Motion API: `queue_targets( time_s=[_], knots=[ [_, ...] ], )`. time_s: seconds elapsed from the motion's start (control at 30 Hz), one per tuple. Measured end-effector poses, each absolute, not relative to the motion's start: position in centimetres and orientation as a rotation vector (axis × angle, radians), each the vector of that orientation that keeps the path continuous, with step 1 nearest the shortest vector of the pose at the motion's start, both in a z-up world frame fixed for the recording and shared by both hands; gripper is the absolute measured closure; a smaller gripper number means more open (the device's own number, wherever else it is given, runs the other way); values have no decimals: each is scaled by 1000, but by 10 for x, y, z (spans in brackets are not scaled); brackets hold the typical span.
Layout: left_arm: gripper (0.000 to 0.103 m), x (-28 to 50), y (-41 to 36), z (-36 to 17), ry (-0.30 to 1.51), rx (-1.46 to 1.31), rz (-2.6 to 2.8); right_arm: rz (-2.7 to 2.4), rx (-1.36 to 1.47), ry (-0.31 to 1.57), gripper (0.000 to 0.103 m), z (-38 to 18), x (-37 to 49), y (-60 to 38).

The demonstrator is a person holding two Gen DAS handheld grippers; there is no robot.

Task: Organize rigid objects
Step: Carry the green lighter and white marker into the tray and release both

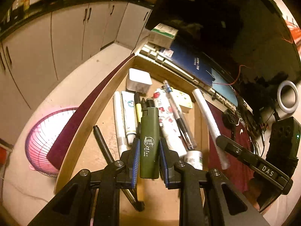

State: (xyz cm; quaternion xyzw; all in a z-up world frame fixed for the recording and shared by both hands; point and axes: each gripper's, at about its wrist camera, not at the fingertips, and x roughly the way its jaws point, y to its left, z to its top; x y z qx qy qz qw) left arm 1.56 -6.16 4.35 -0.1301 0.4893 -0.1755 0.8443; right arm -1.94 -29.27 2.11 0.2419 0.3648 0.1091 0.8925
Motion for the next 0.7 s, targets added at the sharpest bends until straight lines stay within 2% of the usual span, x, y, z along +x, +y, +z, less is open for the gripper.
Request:
queue_targets(
  time_s=[0.4, 0.7],
  knots=[
    [83, 48, -52, 14, 1085, -272, -348, 188, 422, 831, 89, 10, 34, -272],
    [82, 52, -48, 11, 1080, -310, -350, 171, 341, 830, 89, 2, 38, -257]
  ],
)
